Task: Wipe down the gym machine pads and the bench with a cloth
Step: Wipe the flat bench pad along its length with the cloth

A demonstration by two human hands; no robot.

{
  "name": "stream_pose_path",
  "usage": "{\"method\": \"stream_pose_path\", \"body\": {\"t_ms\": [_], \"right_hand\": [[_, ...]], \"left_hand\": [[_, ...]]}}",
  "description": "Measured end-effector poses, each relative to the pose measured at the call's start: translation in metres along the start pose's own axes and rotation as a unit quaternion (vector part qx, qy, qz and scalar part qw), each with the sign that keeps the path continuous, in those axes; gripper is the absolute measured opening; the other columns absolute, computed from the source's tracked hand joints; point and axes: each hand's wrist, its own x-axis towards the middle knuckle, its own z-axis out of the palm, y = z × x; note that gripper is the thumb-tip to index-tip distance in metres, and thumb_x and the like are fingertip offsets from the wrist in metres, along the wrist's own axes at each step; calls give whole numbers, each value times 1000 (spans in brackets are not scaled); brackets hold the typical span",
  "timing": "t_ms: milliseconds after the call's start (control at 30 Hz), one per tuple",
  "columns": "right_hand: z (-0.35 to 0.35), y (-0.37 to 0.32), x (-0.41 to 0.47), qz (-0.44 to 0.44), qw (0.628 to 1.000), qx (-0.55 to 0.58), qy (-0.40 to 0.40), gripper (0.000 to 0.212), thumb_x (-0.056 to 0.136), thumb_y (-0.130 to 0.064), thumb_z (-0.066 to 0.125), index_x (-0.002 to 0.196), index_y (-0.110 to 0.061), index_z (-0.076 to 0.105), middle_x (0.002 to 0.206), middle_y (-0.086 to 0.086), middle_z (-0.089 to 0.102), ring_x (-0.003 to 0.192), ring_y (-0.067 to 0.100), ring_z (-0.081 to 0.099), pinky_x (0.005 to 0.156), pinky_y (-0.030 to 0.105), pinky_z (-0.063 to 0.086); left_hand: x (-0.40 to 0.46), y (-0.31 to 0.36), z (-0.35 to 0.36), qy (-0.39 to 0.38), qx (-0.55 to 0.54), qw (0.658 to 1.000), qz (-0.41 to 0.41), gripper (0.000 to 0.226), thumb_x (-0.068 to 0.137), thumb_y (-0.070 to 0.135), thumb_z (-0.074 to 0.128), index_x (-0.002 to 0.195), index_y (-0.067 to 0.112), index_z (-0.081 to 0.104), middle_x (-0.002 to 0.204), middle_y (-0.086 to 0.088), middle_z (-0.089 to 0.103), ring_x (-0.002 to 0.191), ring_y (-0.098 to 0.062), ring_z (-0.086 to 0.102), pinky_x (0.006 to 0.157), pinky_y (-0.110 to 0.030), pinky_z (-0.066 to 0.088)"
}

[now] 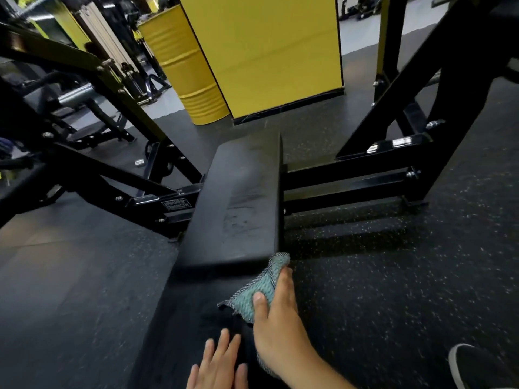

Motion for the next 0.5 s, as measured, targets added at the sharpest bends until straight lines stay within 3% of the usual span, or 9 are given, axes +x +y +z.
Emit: {"method": "stream_pose_path", "body": {"t_ms": [67, 100, 133, 200, 267, 367, 500], "right_hand": [[-2, -1, 12, -7, 1000, 0, 7, 77, 110, -40, 36, 162, -24, -19, 170, -10, -21, 158, 11, -11, 129, 34, 1], [-4, 0, 18, -8, 1000, -1, 9, 77, 110, -40, 35, 162, -24, -18, 170, -10, -20, 158, 11, -11, 130, 34, 2], [-5, 0, 25, -7, 1000, -3, 8, 77, 110, -39, 35, 162, -23, -18, 170, -8, -20, 158, 12, -10, 130, 34, 2], [-7, -3, 37, -11, 1000, -6, 7, 77, 110, -37, 37, 163, -20, -16, 171, -4, -18, 159, 14, -10, 129, 32, 0], [-10, -8, 49, -17, 1000, -7, 5, 76, 110, -34, 38, 163, -16, -14, 172, 0, -17, 159, 15, -11, 128, 29, -4], [-15, -16, 69, -19, 1000, -7, 4, 76, 110, -34, 38, 163, -16, -14, 172, 0, -17, 159, 15, -11, 126, 29, -4], [-21, -24, 91, -15, 1000, 9, 5, 77, 110, -33, 40, 163, -17, -13, 172, 1, -16, 159, 16, -11, 126, 30, -3]], "left_hand": [[8, 2, 4, -2, -5, 1000, -17, 70, 94, 61, 12, 161, 42, 0, 170, 13, -15, 159, -11, -6, 125, -37, 15], [10, 3, 11, 19, -16, 1000, 4, 83, 82, 63, 3, 161, 41, 10, 171, 14, -6, 157, -6, -4, 124, -39, 20], [12, 5, 15, 70, -16, 997, 30, 86, 79, 60, 6, 159, 37, 28, 169, 13, 12, 154, -2, 5, 120, -44, 29], [20, -4, 28, 142, -90, 984, 61, 63, 89, 47, 28, 142, 32, 58, 155, 15, 42, 146, -1, 23, 108, -51, 37], [32, -1, 27, 171, -136, 973, 70, 57, 94, 48, 29, 142, 37, 57, 153, 26, 37, 148, -2, 24, 114, -43, 27], [50, 10, 15, 174, -156, 969, 76, 65, 92, 58, 17, 149, 42, 44, 155, 34, 23, 152, 2, 14, 122, -26, 9], [62, 19, 5, 173, -154, 969, 87, 48, 106, 40, 32, 153, 43, 38, 158, 33, 20, 152, 8, 6, 121, -17, 0]]}}
